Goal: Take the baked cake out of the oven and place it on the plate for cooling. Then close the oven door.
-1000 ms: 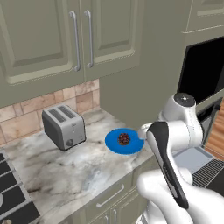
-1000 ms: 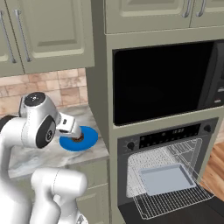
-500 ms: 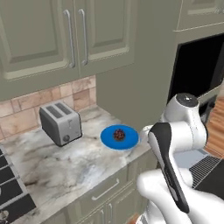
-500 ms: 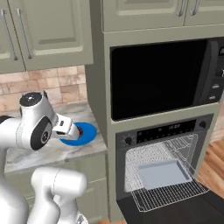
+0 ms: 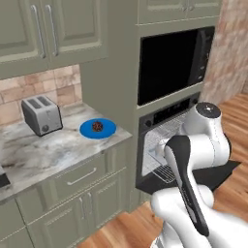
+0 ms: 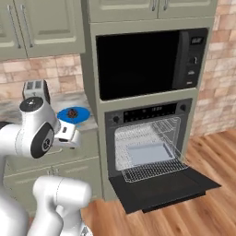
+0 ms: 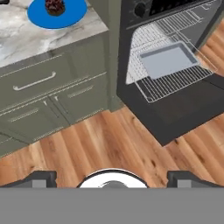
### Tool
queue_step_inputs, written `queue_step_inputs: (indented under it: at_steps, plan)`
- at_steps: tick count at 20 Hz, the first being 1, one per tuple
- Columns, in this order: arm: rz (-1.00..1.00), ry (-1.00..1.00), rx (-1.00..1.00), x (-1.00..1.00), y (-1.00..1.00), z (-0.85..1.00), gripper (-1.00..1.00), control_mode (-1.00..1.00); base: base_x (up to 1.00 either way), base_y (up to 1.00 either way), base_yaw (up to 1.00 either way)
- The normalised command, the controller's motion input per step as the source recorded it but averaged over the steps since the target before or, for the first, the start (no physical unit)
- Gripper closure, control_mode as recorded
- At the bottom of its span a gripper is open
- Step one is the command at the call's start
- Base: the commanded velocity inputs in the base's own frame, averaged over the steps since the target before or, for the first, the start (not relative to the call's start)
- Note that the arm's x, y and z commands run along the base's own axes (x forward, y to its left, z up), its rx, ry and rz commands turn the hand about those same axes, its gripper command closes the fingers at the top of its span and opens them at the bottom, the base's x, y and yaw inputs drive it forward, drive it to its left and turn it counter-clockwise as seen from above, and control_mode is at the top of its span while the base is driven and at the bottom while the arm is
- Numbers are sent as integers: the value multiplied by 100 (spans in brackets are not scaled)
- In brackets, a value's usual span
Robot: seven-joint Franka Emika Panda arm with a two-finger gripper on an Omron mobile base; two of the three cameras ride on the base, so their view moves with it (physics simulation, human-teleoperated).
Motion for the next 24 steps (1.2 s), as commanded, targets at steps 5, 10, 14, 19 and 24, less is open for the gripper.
queue_step_inputs:
  at_steps: [5,10,14,19,24]
  plan:
    - [0,0,0,0,0,0,-100,100,-1,-98,15]
    - [0,0,0,0,0,0,-100,100,0,-100,19]
    - [0,0,0,0,0,0,-100,100,11,-81,18]
    - [0,0,0,0,0,0,-100,100,21,-62,23]
    - [0,0,0,0,0,0,-100,100,6,-65,39]
